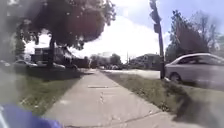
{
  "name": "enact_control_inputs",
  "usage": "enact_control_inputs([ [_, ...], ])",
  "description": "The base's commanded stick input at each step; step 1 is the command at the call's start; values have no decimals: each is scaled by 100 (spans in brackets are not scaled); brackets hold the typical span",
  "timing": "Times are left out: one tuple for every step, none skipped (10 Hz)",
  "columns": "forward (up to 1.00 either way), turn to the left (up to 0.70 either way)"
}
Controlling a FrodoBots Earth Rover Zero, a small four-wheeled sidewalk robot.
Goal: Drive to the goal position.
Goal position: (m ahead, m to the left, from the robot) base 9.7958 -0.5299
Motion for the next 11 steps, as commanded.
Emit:
enact_control_inputs([
  [70, 0],
  [70, 0],
  [70, 0],
  [70, 0],
  [70, 0],
  [70, 1],
  [70, 17],
  [70, 33],
  [70, 1],
  [70, 0],
  [70, 0],
])
